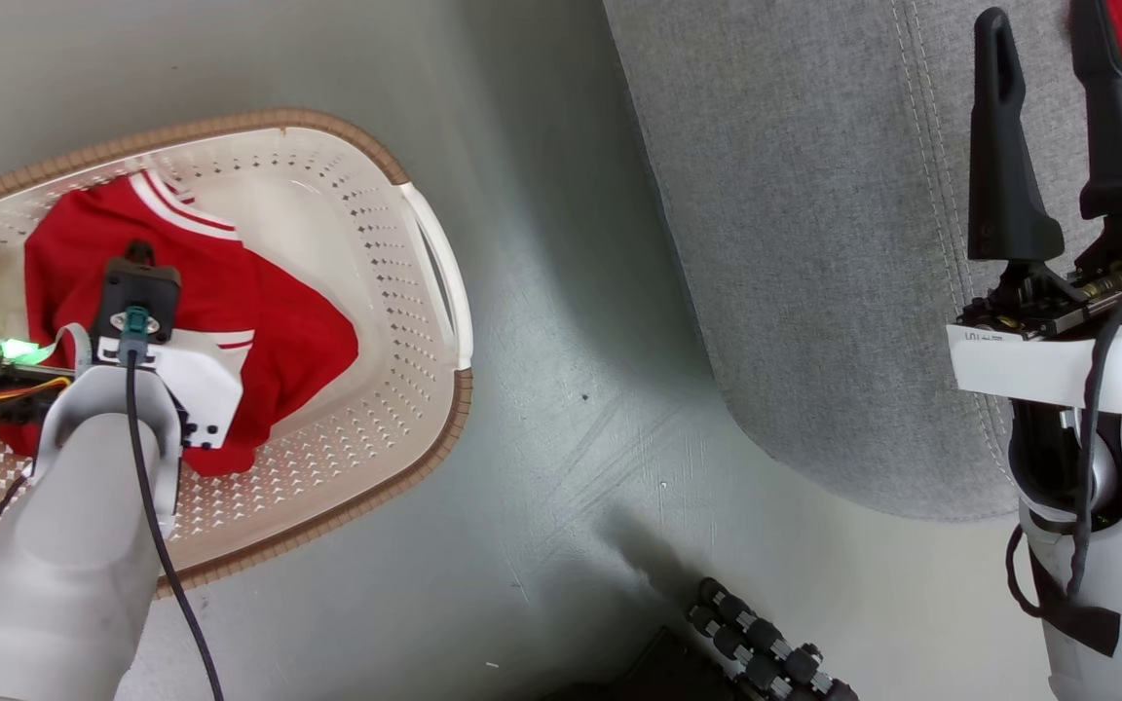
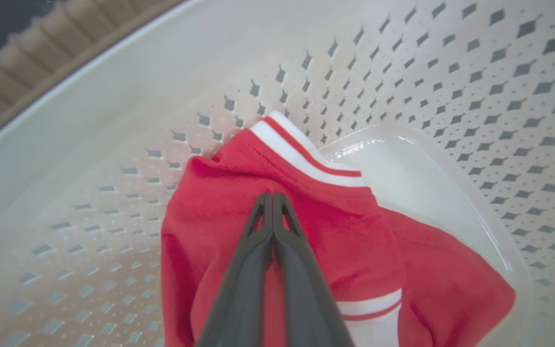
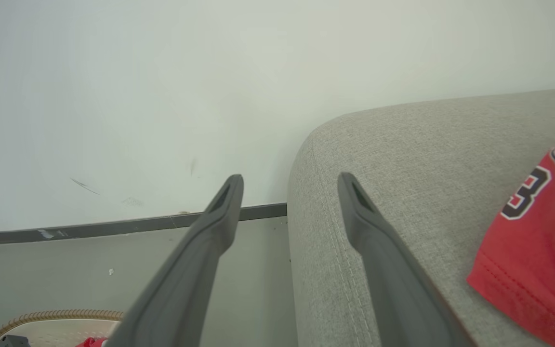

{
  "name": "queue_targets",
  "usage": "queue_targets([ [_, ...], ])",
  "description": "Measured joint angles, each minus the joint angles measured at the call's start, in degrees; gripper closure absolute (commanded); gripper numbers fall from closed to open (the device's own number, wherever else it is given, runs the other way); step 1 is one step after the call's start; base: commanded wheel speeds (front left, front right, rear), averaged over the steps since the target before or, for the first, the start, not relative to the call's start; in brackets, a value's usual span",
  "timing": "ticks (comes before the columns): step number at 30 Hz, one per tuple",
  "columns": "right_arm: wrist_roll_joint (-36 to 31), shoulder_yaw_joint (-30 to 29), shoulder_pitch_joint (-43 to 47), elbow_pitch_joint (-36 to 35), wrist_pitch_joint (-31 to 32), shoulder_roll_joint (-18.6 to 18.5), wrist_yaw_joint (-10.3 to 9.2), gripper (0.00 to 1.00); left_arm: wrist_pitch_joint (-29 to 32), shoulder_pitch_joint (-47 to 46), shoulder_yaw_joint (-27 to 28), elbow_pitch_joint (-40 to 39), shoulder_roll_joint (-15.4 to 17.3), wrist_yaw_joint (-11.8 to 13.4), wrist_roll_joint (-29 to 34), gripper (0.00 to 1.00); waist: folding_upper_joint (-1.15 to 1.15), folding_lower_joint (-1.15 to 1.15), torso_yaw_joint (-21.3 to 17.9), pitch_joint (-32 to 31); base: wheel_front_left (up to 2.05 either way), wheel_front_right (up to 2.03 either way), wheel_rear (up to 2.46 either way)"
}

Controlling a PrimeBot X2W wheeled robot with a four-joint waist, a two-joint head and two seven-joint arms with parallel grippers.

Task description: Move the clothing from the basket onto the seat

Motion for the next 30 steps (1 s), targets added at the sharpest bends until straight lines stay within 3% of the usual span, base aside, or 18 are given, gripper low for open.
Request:
queue_targets([
  [19, -4.0, -2.0, 0.1, 2.1, 0.0, 0.0, 0.0, 0.0, -5.2, 6.6, -3.1, -7.9, -2.8, -3.0, -0.1, 1.0, 0.0, 0.0, 4.3, -4.0, 0.0, 0.0, 0.0],
  [30, -6.5, -3.1, 0.1, 2.4, 0.0, -0.1, 0.0, 0.0, -6.2, 9.6, -4.6, -16.8, -3.4, -3.0, 0.0, 1.0, 0.0, 0.0, 7.0, -7.2, 0.0, 0.0, 0.0],
])
